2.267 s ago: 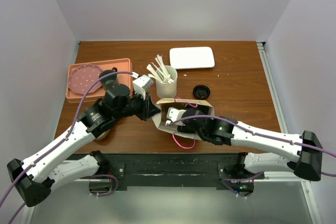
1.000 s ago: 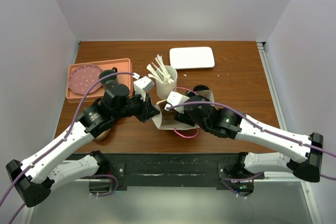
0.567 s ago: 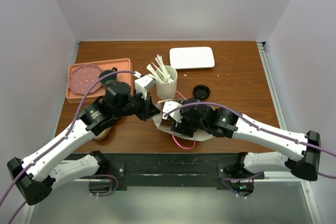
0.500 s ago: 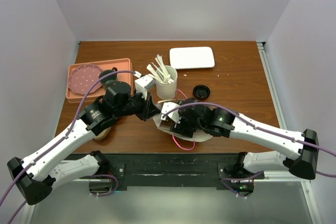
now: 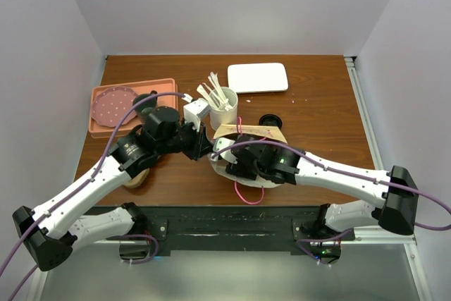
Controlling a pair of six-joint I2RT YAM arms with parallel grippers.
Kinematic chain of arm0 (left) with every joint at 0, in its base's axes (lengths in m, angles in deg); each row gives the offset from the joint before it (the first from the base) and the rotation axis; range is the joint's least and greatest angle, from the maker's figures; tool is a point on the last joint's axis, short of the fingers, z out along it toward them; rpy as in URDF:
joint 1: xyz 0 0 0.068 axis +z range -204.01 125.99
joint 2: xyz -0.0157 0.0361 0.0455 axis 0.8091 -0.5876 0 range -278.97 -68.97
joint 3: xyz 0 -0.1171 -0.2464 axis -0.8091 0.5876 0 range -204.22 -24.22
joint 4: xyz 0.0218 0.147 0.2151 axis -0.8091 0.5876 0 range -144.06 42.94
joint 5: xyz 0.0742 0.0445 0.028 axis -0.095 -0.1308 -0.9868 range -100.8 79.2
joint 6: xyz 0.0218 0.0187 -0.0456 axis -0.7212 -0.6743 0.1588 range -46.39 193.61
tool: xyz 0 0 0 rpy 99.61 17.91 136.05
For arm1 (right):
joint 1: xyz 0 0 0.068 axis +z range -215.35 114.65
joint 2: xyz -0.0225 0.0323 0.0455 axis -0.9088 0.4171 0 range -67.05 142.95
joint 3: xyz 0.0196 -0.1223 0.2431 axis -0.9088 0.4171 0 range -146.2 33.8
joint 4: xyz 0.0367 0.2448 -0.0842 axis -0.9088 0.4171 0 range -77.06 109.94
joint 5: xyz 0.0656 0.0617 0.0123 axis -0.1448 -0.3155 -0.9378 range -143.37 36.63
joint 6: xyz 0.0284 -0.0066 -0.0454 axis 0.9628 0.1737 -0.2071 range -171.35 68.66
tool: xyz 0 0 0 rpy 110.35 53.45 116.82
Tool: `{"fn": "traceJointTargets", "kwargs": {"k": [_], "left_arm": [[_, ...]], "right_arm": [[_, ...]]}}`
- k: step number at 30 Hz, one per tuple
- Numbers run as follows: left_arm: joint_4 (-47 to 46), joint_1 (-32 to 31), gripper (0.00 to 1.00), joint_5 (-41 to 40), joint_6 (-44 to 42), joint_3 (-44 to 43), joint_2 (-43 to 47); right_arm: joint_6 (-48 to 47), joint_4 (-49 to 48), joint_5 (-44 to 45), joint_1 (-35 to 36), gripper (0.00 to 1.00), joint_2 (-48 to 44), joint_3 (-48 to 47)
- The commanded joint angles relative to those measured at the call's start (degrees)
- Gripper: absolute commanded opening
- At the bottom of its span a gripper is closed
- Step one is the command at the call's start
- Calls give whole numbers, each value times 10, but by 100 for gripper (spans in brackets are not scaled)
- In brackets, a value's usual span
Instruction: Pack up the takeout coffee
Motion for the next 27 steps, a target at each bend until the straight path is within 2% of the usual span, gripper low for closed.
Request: {"fn": "traceJointTargets", "kwargs": {"k": [1,18,27], "left_arm": [[-9,-3,10,3,0,-31,0],[-15,-10,9,0,6,-31,-13],[-16,-11,9,0,8,-32,-16]], "right_arm": [[-15,-9,57,-4,6,-18,13],[-3,-5,95,-4,6,-58,30],[-47,-38,136,-12,5,-64,49]]}}
